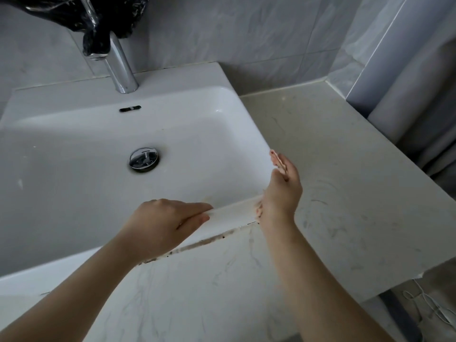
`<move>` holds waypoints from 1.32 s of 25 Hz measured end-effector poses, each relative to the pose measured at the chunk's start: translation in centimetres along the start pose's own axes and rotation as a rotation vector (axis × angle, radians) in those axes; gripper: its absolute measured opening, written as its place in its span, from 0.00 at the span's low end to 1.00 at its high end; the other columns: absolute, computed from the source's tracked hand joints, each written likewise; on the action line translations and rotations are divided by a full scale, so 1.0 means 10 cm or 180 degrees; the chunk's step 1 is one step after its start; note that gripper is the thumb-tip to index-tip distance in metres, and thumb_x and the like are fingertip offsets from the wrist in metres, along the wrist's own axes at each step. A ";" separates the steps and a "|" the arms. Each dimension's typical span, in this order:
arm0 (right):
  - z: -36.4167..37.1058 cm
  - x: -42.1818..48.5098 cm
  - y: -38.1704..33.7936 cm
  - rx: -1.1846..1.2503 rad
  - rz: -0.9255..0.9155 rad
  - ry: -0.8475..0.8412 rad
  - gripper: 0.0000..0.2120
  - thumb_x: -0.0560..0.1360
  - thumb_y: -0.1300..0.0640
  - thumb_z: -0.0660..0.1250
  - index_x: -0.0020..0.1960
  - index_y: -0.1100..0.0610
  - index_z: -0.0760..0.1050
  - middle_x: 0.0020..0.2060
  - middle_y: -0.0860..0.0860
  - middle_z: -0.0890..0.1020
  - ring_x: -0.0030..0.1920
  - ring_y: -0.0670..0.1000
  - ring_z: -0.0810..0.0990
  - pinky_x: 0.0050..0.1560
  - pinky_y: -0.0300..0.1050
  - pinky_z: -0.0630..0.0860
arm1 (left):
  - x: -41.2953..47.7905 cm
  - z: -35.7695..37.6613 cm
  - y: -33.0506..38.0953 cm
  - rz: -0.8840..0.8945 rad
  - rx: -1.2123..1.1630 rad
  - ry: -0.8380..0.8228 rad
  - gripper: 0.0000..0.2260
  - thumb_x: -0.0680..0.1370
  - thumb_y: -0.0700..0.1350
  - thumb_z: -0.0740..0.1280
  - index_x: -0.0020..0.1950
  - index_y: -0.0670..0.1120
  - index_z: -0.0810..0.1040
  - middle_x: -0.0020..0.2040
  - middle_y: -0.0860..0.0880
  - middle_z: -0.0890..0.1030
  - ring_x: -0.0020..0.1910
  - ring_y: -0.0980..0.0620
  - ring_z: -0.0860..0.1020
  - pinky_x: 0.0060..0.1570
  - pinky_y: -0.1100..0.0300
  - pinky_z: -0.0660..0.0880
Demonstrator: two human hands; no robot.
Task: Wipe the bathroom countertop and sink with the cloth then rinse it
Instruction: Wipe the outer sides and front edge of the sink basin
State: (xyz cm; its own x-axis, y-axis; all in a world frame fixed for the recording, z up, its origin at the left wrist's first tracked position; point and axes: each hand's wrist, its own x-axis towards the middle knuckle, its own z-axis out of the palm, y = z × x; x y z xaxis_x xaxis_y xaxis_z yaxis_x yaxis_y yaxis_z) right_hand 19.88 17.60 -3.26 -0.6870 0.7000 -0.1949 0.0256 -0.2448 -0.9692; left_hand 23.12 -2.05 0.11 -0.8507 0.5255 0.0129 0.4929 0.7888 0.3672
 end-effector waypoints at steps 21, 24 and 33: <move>0.33 -1.25 0.41 0.0231 -0.0469 -0.0111 0.37 0.74 0.40 0.53 0.77 0.52 0.44 0.77 0.51 0.52 0.75 0.51 0.57 0.73 0.53 0.60 | 0.03 -0.16 -0.02 -0.0591 -0.0573 -0.0682 0.13 0.78 0.57 0.54 0.50 0.59 0.78 0.41 0.57 0.81 0.43 0.56 0.76 0.45 0.61 0.71; 0.25 -0.62 0.41 0.0419 -0.0171 0.0429 0.28 0.78 0.49 0.53 0.76 0.54 0.56 0.71 0.57 0.66 0.65 0.63 0.72 0.54 0.59 0.76 | 0.02 -0.20 -0.05 -0.0467 -0.0560 -0.0834 0.13 0.81 0.53 0.54 0.56 0.60 0.76 0.44 0.56 0.81 0.45 0.55 0.76 0.48 0.59 0.71; 0.48 -0.62 0.67 0.0541 -0.0279 0.0784 0.28 0.79 0.41 0.50 0.77 0.45 0.50 0.76 0.50 0.57 0.74 0.51 0.60 0.73 0.49 0.58 | 0.03 -0.21 -0.11 -0.0259 -0.0579 -0.0998 0.15 0.81 0.54 0.51 0.62 0.62 0.73 0.56 0.59 0.80 0.55 0.55 0.76 0.57 0.58 0.70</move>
State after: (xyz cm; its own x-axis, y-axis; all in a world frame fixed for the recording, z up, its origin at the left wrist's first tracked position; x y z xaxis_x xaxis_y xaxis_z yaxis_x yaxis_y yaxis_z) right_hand 20.78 8.43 -7.83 -0.4841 0.8598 -0.1624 -0.1620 -0.2704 -0.9490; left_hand 21.96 -3.44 1.67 -0.7745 0.5577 -0.2986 0.3613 0.7775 0.5148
